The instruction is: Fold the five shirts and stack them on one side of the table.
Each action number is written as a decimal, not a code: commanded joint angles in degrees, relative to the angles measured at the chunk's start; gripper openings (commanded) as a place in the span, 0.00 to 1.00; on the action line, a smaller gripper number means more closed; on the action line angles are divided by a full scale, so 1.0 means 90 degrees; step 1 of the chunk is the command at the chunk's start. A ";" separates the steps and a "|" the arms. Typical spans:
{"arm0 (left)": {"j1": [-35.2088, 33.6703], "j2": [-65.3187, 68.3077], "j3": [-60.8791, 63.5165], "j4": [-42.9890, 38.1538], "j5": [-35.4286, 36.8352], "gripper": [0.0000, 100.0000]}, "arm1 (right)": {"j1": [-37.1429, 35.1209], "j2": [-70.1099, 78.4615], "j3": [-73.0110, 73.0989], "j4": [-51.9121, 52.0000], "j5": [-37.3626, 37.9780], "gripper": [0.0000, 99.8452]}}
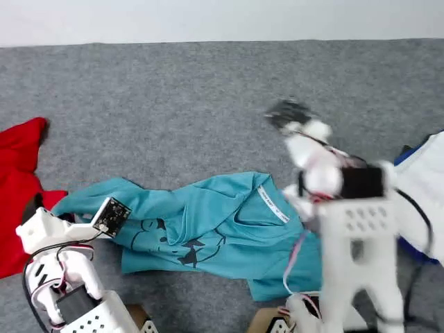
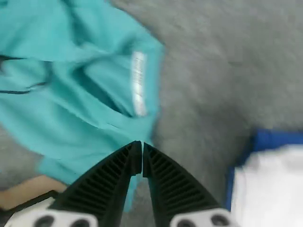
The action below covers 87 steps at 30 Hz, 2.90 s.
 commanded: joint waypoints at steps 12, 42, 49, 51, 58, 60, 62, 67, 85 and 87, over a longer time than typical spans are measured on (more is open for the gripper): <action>0.0137 -0.0088 -0.0054 0.0000 -0.0049 0.24 | -0.2300 0.4049 -0.2286 0.0093 0.1348 0.10; 0.0176 -0.0088 -0.0044 0.0000 -0.0039 0.23 | -0.3375 0.8357 -0.6388 0.0103 0.1866 0.21; 0.0186 -0.0088 -0.0044 0.0000 -0.0039 0.23 | -0.3375 0.8523 -0.6369 0.0200 0.1866 0.08; 0.0244 -0.0088 -0.0044 0.0010 -0.0039 0.23 | -0.3375 0.8669 -0.6369 0.0366 0.1866 0.07; 0.0274 -0.0088 -0.0044 0.0010 -0.0039 0.23 | -0.3297 0.8757 -0.6408 0.0611 0.1836 0.01; 0.0283 -0.0088 -0.0044 0.0010 -0.0029 0.23 | -0.3238 0.8601 -0.6408 0.0620 0.1846 0.01; 0.0283 -0.0088 -0.0044 0.0010 -0.0029 0.23 | -0.3199 0.8405 -0.6408 0.0611 0.1866 0.01; 0.0283 -0.0088 -0.0044 0.0029 -0.0029 0.23 | -0.3121 0.7927 -0.6408 0.0611 0.1856 0.01; 0.0488 -0.0088 -0.0054 0.0010 0.0615 0.20 | -0.2584 0.6022 -0.6379 0.0630 0.1846 0.01; 0.0488 -0.0078 -0.0054 0.0020 0.0889 0.20 | -0.2418 0.5944 -0.6369 0.0630 0.1836 0.01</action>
